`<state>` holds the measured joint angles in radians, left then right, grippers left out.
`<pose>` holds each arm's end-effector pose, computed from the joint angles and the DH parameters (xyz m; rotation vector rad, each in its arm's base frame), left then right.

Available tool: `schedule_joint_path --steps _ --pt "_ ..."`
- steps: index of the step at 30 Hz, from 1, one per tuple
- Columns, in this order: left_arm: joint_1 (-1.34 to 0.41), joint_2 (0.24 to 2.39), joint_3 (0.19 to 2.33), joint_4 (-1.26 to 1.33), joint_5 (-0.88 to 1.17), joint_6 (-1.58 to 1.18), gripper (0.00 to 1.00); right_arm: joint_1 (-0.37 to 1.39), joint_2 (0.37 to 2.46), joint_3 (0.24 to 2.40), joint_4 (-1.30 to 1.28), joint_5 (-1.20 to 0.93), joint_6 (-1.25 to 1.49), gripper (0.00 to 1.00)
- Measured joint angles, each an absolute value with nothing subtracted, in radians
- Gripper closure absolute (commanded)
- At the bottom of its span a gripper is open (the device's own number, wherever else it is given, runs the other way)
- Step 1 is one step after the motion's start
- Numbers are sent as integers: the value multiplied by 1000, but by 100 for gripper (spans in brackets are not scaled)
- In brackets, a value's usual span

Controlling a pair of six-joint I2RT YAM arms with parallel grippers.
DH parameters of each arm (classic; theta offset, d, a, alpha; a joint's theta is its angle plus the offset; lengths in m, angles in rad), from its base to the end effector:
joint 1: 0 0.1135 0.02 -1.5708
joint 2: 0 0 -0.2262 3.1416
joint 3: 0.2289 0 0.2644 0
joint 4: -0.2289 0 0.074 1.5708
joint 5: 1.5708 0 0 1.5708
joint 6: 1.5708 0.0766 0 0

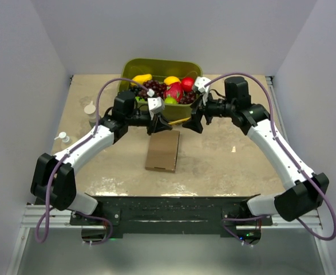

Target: Unpack the express box

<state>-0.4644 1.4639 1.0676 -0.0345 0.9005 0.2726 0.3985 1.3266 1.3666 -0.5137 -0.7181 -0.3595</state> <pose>0.3013 -0.2181 0.2436 1.2176 1.5402 -1.0175 0.2914 0.1774 0.3432 -1.1353 1.6437 0.7538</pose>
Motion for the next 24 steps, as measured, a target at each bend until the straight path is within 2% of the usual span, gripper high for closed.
schedule_joint_path --steps 6,10,11,14,16,17,19,21,22,24 --pt "-464 1461 1070 143 1011 52 100 398 1379 1365 -512 -733 -332 9" --pt "-459 1462 1070 206 1062 -25 100 398 1379 1374 -513 -753 -334 27" --pt "-456 1464 1070 226 1072 -45 100 398 1379 1377 -516 -760 -334 37" --pt "-445 1472 1070 270 1097 -88 100 398 1382 1380 -528 -797 -339 56" --pt "-440 1480 1070 285 1107 -104 100 398 1386 1380 -535 -826 -334 63" --pt "-439 1484 1070 290 1112 -113 100 398 1389 1380 -538 -837 -331 71" --pt "-439 1492 1070 300 1121 -122 100 398 1395 1381 -543 -856 -329 82" --pt "-439 1500 1070 303 1136 -120 82 398 1404 1390 -568 -887 -331 93" --pt "-437 1503 1071 306 1141 -118 67 397 1410 1402 -590 -897 -337 96" --pt "-437 1507 1078 300 1146 -108 61 397 1429 1438 -636 -902 -368 100"
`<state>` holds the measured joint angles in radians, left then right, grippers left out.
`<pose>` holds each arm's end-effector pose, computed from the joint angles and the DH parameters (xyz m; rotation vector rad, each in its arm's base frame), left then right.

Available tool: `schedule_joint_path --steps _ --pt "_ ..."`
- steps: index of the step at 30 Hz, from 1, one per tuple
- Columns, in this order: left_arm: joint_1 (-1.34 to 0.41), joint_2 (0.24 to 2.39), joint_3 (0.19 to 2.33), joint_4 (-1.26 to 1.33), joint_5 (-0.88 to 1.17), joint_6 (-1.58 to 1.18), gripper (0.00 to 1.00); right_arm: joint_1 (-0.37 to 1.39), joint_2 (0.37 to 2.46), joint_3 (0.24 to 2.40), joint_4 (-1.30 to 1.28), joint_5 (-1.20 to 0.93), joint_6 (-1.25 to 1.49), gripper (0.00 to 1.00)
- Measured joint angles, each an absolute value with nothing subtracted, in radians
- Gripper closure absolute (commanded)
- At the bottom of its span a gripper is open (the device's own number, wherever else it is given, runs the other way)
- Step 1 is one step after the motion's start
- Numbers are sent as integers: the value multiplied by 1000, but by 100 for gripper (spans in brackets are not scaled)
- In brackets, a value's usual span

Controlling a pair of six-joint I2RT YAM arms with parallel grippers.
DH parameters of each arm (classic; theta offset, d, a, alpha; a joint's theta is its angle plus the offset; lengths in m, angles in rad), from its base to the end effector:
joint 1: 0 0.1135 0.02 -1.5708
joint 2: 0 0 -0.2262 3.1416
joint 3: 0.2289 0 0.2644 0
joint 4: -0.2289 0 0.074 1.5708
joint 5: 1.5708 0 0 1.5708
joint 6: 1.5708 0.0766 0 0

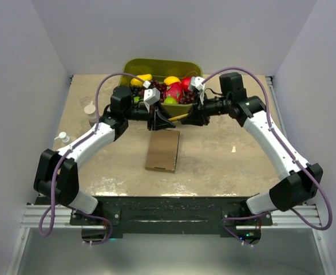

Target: Unpack the express box

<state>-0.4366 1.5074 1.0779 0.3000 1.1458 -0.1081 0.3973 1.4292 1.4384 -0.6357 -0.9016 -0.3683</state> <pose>0.3053 -0.2195 0.2729 1.1409 1.4118 -1.3543 0.2935 0.1883 0.3285 -1.2203 1.6910 0.9948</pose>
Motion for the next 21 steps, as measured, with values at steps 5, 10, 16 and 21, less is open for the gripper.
schedule_joint_path --steps 5,10,16,21 --pt "-442 1513 1128 201 1110 -10 58 397 1487 1559 -773 -884 -503 100" --pt "-456 1528 1187 83 1077 117 68 398 1527 1616 -896 -849 -621 100" --pt "-472 1565 1225 -25 1074 204 71 402 1558 1664 -961 -820 -683 100" --pt "-474 1602 1240 -77 1083 232 92 415 1559 1683 -972 -793 -700 100"
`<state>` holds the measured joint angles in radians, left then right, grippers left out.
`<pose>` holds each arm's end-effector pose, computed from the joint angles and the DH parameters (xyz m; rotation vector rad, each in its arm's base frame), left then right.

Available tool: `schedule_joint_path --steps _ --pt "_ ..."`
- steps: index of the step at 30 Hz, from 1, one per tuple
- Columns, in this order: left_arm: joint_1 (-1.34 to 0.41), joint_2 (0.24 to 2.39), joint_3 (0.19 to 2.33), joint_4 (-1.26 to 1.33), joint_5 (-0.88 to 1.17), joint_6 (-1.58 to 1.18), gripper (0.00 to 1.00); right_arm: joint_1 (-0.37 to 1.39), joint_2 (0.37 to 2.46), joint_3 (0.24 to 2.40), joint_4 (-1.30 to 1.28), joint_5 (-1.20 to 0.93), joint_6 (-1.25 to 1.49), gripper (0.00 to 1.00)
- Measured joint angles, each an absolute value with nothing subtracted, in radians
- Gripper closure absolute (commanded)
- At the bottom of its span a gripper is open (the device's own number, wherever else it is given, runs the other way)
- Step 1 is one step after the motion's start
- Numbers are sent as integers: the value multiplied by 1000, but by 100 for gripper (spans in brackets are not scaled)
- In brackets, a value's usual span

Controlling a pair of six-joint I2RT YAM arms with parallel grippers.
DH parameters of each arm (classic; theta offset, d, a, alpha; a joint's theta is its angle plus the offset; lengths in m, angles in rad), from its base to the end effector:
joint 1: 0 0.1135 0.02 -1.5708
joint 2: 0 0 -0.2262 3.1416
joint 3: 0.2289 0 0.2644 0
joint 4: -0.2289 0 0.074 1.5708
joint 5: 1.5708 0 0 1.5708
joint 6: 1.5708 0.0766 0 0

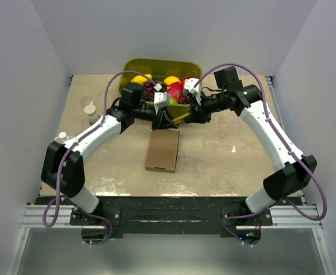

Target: Unpack the express box

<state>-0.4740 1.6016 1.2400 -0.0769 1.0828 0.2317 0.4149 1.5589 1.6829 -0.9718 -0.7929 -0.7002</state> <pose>0.3148 -0.2376 0.2579 1.2863 1.4728 -1.2306 0.2983 0.1910 0.3353 -1.4656 1.6896 0.7966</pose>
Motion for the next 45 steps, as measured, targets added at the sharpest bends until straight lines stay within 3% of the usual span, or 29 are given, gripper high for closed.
schedule_joint_path --steps 3,5,8,13,17,21,22,23,25,29,30,34,36,42,44,45 --pt "-476 1606 1242 -78 1088 243 100 416 1559 1683 -974 -786 -699 100" --pt "-476 1606 1242 -77 1089 244 100 419 1559 1683 -974 -781 -699 100" --pt "-476 1607 1242 -65 1090 221 87 420 1559 1683 -970 -778 -693 100" --pt "-473 1621 1242 -24 1105 166 88 418 1559 1687 -965 -774 -684 100" --pt "-472 1627 1242 -7 1110 144 77 418 1563 1692 -965 -771 -680 100" --pt "-474 1629 1242 33 1114 106 75 424 1569 1694 -964 -773 -680 100" --pt "-477 1629 1242 45 1116 97 76 427 1571 1694 -963 -773 -680 100" --pt "-479 1629 1242 51 1116 94 90 429 1574 1694 -963 -773 -680 100" --pt "-481 1629 1242 61 1120 86 99 432 1579 1694 -962 -773 -678 100" --pt "-481 1631 1242 68 1132 98 100 429 1581 1694 -958 -780 -661 100" --pt "-481 1631 1242 67 1134 98 100 429 1581 1694 -957 -780 -653 95" --pt "-481 1631 1242 68 1137 94 100 428 1581 1694 -949 -780 -612 45" --pt "-481 1631 1242 80 1135 81 100 414 1581 1695 -942 -797 -582 40" --pt "-459 1624 1180 277 1152 -114 100 248 1567 1697 -907 -973 -488 36" --pt "-448 1625 1180 346 1158 -196 100 181 1566 1703 -897 -1047 -451 22" --pt "-443 1625 1181 392 1166 -243 100 161 1566 1705 -895 -1075 -437 22"
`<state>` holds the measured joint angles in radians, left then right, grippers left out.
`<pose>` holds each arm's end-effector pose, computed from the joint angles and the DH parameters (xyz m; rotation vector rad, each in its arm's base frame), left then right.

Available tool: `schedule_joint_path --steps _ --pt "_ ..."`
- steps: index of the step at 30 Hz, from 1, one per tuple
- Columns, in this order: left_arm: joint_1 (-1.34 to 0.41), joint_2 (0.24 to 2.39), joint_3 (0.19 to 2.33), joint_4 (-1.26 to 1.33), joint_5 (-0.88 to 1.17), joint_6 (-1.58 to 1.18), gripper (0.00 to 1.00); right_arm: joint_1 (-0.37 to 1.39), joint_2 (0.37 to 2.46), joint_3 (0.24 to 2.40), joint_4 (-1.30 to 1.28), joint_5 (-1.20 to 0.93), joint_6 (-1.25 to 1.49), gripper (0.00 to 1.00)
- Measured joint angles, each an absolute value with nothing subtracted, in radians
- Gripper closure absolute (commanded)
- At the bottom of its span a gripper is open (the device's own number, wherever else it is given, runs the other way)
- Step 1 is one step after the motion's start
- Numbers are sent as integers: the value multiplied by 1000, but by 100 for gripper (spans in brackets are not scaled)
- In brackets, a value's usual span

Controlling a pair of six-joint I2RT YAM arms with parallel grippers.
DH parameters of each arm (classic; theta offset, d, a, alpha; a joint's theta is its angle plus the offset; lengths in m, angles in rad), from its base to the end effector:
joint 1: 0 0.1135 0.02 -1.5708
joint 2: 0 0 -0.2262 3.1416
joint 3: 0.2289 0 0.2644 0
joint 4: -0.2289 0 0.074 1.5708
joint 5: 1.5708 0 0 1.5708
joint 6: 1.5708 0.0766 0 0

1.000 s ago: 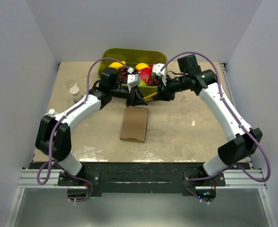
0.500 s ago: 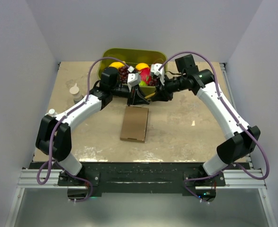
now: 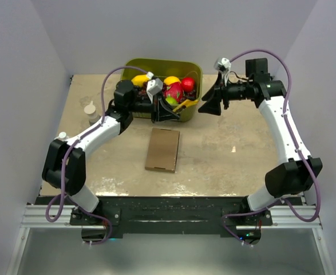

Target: Unpack the express box

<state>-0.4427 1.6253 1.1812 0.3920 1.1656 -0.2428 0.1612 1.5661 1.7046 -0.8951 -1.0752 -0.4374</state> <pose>0.3265 -0.2327 0.2775 1.1029 1.4238 -1.4350 0.3307 0.1220 0.3589 -1.0776 1.7541 1.0590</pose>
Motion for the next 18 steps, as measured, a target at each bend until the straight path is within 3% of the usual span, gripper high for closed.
schedule_joint_path --steps 7,18 --pt "-432 1682 1231 720 1209 -542 100 201 1507 1617 -723 -1179 -321 23" --pt "-432 1720 1240 786 1225 -628 100 239 1488 1579 -499 -1207 -138 32"
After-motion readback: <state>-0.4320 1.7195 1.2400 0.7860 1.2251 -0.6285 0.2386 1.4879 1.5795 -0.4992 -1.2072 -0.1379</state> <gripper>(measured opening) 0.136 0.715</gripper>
